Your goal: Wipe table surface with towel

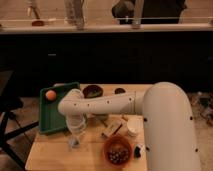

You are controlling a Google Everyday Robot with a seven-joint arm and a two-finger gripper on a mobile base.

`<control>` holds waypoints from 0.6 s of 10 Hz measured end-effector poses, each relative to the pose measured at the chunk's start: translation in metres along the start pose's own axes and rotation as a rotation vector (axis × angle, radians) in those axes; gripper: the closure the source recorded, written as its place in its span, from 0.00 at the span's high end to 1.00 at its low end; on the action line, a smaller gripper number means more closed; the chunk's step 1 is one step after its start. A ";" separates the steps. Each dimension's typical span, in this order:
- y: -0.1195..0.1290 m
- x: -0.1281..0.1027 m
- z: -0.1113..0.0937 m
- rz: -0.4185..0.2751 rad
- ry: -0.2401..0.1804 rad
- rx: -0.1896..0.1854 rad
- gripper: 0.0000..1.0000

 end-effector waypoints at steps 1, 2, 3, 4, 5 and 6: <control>-0.003 -0.003 0.002 -0.015 0.004 -0.011 0.00; -0.007 -0.011 0.007 -0.036 0.003 -0.024 0.00; -0.006 -0.015 0.011 -0.049 0.002 -0.041 0.00; -0.003 -0.017 0.014 -0.055 0.001 -0.056 0.00; 0.002 -0.023 0.019 -0.068 0.003 -0.079 0.00; 0.010 -0.025 0.021 -0.065 0.007 -0.094 0.00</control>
